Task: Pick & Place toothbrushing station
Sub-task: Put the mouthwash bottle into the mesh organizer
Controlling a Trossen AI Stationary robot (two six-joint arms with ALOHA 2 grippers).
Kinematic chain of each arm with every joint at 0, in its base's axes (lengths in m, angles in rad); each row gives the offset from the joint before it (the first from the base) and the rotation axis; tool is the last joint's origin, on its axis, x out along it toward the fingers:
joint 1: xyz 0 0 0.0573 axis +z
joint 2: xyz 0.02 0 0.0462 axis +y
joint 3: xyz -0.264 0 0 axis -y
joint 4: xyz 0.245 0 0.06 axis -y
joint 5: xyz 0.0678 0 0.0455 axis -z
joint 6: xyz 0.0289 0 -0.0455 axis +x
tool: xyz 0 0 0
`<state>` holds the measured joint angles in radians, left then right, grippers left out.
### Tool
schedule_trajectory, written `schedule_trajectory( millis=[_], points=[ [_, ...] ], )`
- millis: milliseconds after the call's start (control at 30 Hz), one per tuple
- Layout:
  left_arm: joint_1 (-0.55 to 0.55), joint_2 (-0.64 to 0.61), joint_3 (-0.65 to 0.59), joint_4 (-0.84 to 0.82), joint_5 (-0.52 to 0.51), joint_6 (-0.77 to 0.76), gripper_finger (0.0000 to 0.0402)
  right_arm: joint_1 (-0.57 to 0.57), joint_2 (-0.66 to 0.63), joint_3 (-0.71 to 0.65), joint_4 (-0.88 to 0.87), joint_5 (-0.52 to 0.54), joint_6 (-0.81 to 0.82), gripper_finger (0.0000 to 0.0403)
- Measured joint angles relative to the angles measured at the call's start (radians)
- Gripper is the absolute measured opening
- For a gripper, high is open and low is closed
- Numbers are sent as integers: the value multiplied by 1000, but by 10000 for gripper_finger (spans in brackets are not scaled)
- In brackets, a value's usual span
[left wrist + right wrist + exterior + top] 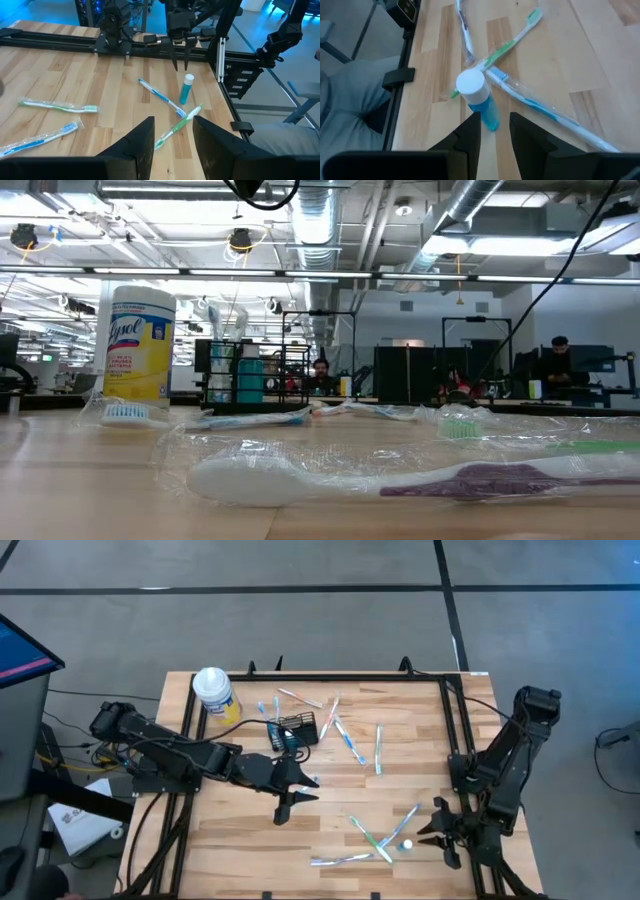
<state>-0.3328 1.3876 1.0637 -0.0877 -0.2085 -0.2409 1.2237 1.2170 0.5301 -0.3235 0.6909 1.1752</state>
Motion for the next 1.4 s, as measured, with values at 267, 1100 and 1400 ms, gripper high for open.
schedule_trajectory(
  millis=[267, 1100, 1400],
  points=[
    [0, 0, 0, 0, 0, 0, 131, 0, 111, 0, 70, -19, 14, 157],
    [0, 0, 0, 2, 0, 0, 131, -22, 325, 1, 257, -29, -3, 202],
    [0, 0, 0, 3, 0, 0, 131, -72, 387, 1, 317, -15, -33, 180]
  ],
)
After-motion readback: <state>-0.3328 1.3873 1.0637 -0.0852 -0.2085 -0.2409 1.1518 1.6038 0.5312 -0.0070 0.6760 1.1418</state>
